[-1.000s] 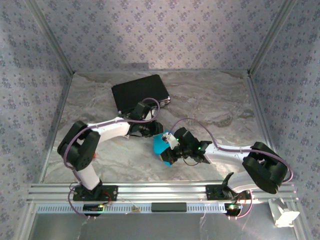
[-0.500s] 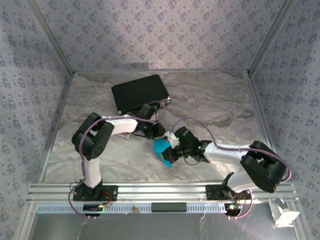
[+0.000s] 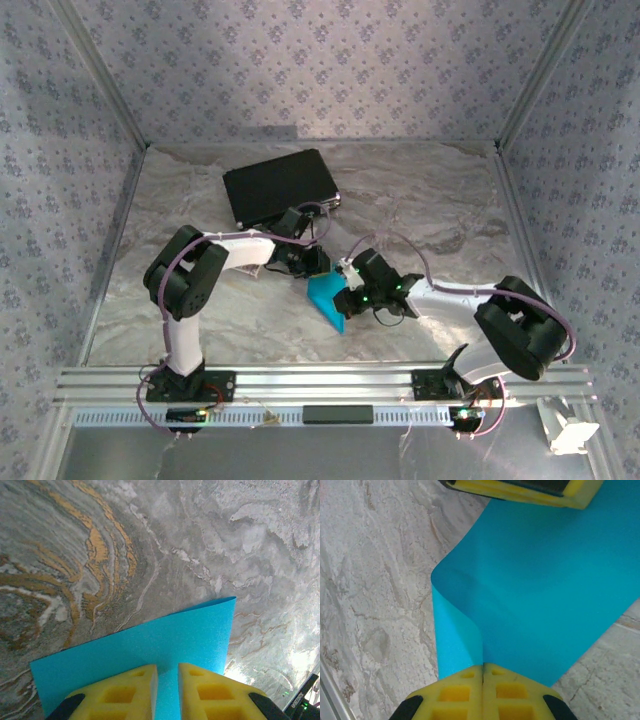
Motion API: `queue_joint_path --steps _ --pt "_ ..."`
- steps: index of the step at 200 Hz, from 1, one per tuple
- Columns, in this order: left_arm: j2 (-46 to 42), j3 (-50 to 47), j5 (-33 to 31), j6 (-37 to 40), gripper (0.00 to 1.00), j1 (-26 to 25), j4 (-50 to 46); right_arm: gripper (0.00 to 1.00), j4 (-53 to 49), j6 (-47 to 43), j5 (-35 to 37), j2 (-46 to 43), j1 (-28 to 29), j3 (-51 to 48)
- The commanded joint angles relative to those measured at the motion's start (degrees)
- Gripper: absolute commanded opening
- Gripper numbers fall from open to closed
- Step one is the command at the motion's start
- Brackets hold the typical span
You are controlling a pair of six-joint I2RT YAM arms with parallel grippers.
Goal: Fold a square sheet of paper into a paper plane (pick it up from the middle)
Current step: Third fold the triangle at the center of the table.
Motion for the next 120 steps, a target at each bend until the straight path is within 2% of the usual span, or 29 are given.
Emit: queue_joint_path --steps 1,120 --pt "1.2 -0.7 -1.3 1.0 0.19 -0.3 -2.5 0.00 -2.5 -0.6 2.4 1.5 -0.3 1.8" --pt "1.1 -0.9 -1.5 0.6 0.19 -0.7 -2.5 0.00 -6.6 0.1 4.6 3.5 -0.3 4.0"
